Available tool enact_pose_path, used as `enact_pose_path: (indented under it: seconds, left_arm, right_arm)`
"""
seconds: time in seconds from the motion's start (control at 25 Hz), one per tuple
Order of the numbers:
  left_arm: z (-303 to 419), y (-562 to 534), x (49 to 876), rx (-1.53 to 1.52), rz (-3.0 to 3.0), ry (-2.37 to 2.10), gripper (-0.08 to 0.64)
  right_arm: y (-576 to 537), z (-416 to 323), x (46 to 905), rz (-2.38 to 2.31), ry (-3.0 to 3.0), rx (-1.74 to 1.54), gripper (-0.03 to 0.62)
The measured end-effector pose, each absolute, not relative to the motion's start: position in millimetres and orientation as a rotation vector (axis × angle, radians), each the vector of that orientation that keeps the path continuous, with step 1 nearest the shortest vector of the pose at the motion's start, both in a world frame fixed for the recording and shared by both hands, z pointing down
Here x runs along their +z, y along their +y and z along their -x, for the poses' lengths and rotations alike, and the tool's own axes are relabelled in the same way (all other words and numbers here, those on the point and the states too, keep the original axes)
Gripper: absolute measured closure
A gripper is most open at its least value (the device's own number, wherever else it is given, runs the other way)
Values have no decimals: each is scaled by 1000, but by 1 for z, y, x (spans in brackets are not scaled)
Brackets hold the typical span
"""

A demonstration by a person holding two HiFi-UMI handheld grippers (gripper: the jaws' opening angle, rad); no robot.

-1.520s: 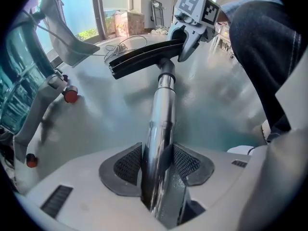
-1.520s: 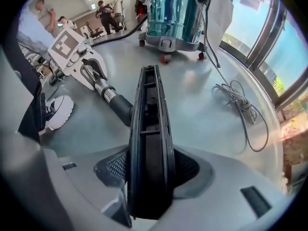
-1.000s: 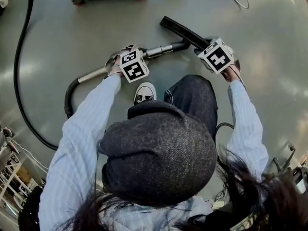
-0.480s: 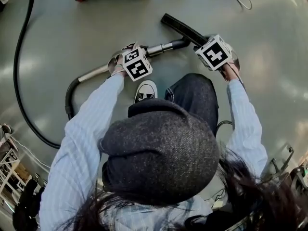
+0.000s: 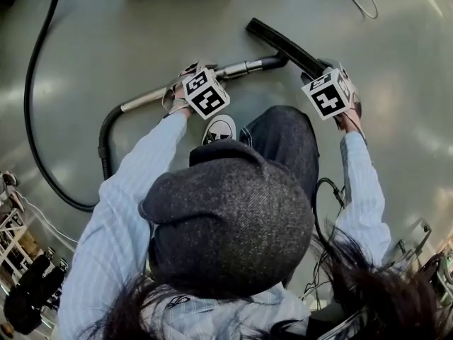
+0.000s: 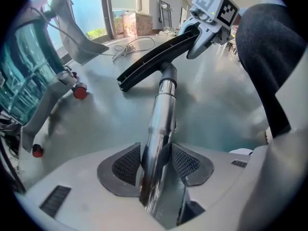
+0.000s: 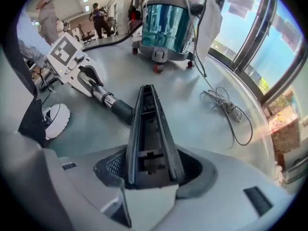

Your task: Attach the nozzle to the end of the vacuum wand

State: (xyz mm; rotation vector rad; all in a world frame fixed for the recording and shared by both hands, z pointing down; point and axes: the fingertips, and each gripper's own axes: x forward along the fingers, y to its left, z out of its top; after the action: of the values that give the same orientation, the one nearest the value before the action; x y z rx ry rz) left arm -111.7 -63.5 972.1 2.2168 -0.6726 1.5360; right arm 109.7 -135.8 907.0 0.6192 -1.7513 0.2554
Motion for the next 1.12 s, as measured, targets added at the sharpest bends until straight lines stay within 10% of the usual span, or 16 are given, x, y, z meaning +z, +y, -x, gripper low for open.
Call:
enact_pose_path:
  seconds: [0.64, 1.12]
  left_arm:
    - [157, -88, 838, 1103, -2177, -992, 414]
    - [159, -44, 687, 1005, -2106, -1057, 465]
  right_arm:
    - [-97, -138, 890, -849, -1740, 539, 365]
    - [-58, -106, 713, -981, -1833, 763, 365]
